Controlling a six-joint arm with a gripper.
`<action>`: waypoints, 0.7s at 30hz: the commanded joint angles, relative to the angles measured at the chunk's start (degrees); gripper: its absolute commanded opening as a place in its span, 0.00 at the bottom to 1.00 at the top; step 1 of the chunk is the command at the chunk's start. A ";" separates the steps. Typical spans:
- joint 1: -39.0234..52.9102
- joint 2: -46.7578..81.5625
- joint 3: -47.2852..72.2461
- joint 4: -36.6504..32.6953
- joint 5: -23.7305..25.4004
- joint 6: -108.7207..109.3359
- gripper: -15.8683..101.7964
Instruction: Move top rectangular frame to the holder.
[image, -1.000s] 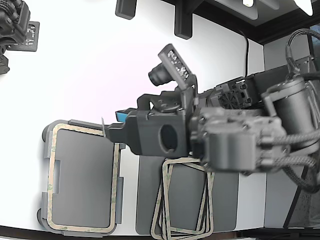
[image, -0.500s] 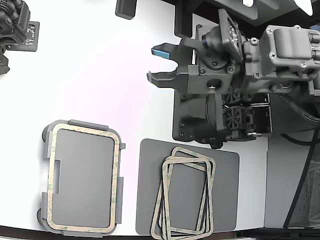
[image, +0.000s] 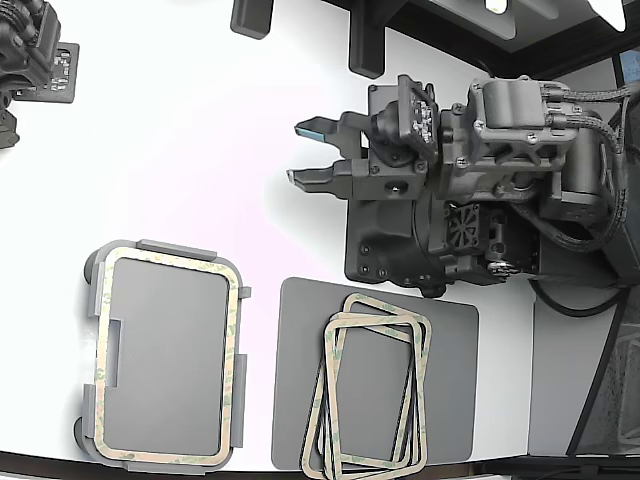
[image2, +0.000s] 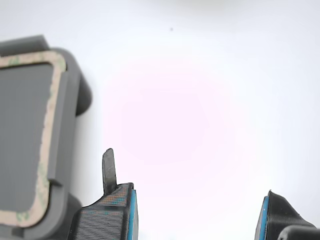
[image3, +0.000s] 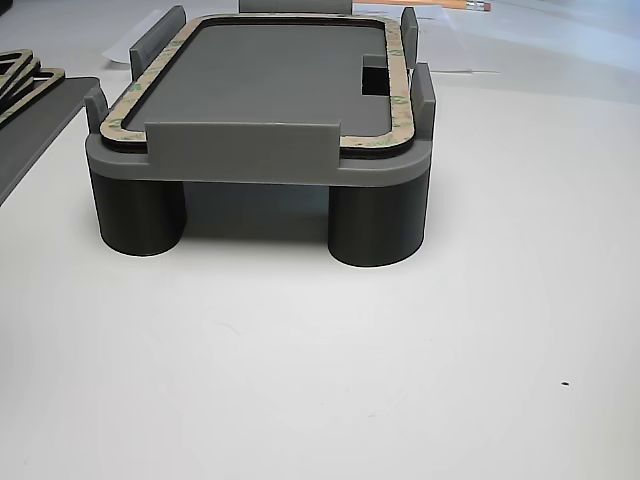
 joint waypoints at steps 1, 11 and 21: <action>-0.79 3.87 0.62 -0.18 -0.18 0.09 0.98; -0.79 6.33 1.41 0.35 6.24 4.39 0.98; -0.79 6.33 1.41 0.35 6.24 4.31 0.98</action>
